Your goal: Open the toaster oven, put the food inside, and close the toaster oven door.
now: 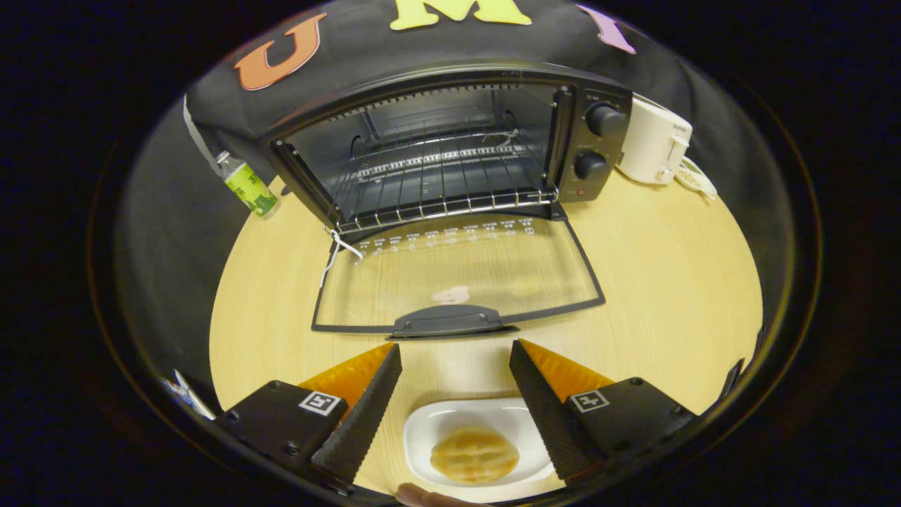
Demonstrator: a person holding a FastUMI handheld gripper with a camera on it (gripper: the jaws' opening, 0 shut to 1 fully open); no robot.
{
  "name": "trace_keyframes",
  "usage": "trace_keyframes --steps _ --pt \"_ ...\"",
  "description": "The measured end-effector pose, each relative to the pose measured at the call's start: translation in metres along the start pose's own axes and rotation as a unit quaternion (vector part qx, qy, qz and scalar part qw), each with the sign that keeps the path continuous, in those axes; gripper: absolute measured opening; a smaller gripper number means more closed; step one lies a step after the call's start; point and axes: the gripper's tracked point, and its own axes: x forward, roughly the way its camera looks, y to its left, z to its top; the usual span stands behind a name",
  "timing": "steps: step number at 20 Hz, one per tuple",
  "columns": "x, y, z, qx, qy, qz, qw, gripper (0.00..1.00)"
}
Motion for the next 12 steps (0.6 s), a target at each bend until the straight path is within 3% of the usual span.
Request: trace_keyframes --steps 6,12 --pt "-0.034 -0.011 -0.028 -0.033 0.021 0.004 0.999 1.0" --pt "-0.057 -0.027 -0.073 -0.054 -0.035 -0.002 0.998 1.0"
